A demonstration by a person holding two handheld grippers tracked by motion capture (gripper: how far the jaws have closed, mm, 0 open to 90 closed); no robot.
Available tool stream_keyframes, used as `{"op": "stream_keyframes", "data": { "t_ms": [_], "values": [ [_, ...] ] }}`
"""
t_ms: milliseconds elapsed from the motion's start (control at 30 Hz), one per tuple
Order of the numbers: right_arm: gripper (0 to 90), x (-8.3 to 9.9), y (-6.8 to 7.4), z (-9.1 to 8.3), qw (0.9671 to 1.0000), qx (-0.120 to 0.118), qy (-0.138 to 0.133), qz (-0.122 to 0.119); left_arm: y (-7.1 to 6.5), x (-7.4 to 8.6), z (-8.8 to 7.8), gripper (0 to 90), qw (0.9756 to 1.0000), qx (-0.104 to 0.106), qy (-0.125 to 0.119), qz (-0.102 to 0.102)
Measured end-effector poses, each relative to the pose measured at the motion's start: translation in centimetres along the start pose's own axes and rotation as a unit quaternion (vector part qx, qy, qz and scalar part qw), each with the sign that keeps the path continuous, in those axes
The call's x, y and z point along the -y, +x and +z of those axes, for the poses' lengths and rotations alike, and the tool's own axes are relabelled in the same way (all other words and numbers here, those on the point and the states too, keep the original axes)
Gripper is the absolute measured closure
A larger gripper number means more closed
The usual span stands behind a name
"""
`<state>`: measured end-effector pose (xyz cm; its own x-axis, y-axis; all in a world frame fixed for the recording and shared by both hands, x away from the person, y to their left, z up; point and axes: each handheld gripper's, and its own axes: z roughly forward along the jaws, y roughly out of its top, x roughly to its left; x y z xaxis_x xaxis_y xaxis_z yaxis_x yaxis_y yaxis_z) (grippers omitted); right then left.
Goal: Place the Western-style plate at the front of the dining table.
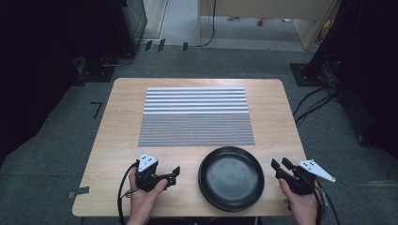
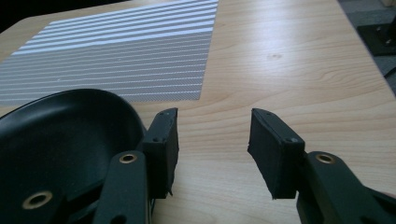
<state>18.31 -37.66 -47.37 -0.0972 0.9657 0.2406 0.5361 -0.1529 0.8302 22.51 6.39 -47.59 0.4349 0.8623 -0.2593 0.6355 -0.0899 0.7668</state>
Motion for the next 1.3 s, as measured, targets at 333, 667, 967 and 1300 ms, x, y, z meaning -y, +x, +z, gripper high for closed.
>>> {"op": "stream_keyframes", "data": {
  "t_ms": [333,667,967,1300],
  "values": [
    [61.0,0.2,0.1,0.0,0.9992,-0.027,0.007,0.029,-2.9,-1.1,1.5,8.9,0.9992,0.035,0.005,0.021],
    [68.7,0.5,0.6,0.2,0.9958,-0.074,0.02,0.05,-4.7,-1.2,3.0,14.9,0.9957,0.09,0.023,0.008],
    [79.2,0.7,0.6,0.6,0.9889,-0.104,0.064,0.084,-5.1,-0.5,3.6,33.3,0.9914,0.123,0.044,0.0],
    [83.7,1.0,0.4,1.1,0.9829,-0.119,0.091,0.107,-5.3,0.5,4.1,51.8,0.9886,0.133,0.071,0.002]
  ]
}}
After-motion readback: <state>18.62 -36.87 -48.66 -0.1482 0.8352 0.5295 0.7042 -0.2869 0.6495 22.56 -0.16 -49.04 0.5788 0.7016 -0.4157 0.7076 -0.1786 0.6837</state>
